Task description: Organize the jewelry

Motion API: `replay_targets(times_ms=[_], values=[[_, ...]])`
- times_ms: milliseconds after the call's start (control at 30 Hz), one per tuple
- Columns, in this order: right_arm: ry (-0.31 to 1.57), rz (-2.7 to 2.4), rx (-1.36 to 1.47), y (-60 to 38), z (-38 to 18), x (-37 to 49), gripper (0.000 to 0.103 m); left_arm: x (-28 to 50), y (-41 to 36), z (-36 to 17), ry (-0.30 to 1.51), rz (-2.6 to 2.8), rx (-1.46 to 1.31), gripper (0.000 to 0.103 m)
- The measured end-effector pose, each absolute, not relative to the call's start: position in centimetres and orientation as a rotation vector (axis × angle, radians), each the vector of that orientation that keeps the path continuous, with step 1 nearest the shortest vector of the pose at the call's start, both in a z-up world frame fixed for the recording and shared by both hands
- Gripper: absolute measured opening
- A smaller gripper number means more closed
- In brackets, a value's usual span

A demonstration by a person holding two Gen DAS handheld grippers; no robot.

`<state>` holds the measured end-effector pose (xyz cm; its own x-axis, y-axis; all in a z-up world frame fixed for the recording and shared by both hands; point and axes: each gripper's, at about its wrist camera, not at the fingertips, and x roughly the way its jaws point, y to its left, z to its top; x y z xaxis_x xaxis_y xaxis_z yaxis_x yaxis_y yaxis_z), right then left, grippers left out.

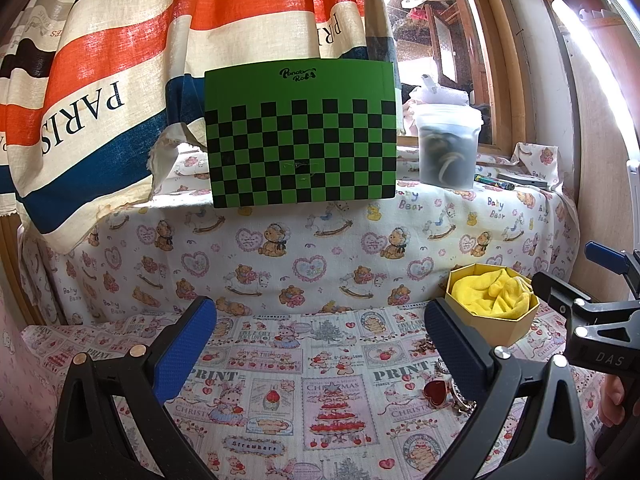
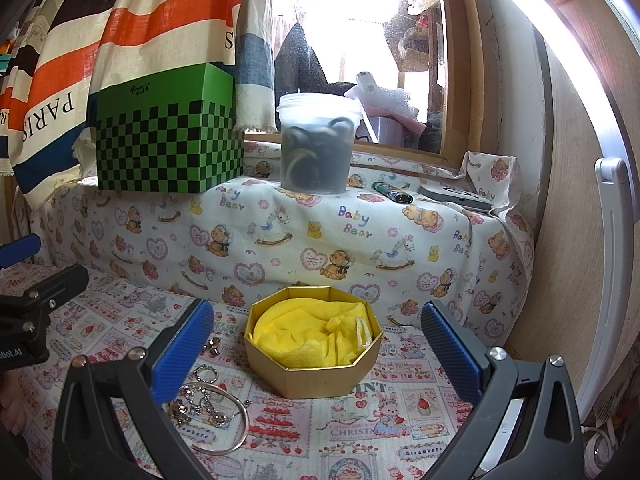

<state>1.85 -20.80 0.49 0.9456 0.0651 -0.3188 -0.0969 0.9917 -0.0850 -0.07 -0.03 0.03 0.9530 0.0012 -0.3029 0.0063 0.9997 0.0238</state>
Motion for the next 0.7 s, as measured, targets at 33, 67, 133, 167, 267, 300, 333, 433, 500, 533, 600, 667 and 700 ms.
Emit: replay_targets(times_ms=[33, 67, 133, 167, 267, 300, 333, 433, 500, 533, 600, 667, 700], values=[[0.321, 0.083, -0.1, -20.79, 0.48, 1.85, 0.103, -0.07, -0.03, 0.03, 0.308, -0.003, 0.025, 0.103], [0.322, 0.083, -0.101, -20.79, 0.47, 1.86, 0.103, -0.06, -0.03, 0.02, 0.308, -0.003, 0.025, 0.103], [0.322, 0.083, -0.1, -20.8, 0.5, 1.84, 0.103, -0.07, -0.03, 0.03, 0.308, -0.003, 0.025, 0.103], [0.322, 0.082, -0.1, -20.81, 0.48, 1.82, 0.103, -0.06, -0.03, 0.02, 0.308, -0.003, 0.025, 0.103], [0.322, 0.083, -0.1, -20.78, 0.48, 1.83, 0.103, -0.07, -0.03, 0.03, 0.308, -0.003, 0.025, 0.103], [0.322, 0.083, -0.101, -20.82, 0.51, 1.84, 0.103, -0.06, -0.03, 0.02, 0.308, -0.002, 0.025, 0.103], [0.322, 0.083, -0.101, -20.86, 0.5, 1.84, 0.103, -0.07, -0.03, 0.03, 0.308, -0.003, 0.025, 0.103], [0.324, 0.084, -0.1, -20.96, 0.51, 1.86, 0.103, -0.07, -0.03, 0.03, 0.308, -0.002, 0.025, 0.103], [0.327, 0.086, -0.101, -20.81, 0.49, 1.88, 0.103, -0.07, -0.03, 0.03, 0.308, -0.003, 0.025, 0.103], [0.329, 0.087, -0.102, -20.77, 0.47, 1.87, 0.103, -0.07, -0.04, 0.03, 0.308, -0.002, 0.025, 0.103], [0.328, 0.087, -0.102, -20.69, 0.42, 1.91, 0.103, -0.07, -0.03, 0.03, 0.308, -0.002, 0.025, 0.103], [0.329, 0.087, -0.102, -20.69, 0.42, 1.92, 0.103, -0.07, -0.03, 0.02, 0.309, -0.003, 0.025, 0.103], [0.33, 0.087, -0.102, -20.65, 0.39, 1.92, 0.103, -0.1, -0.01, 0.04, 0.311, -0.006, 0.024, 0.103]])
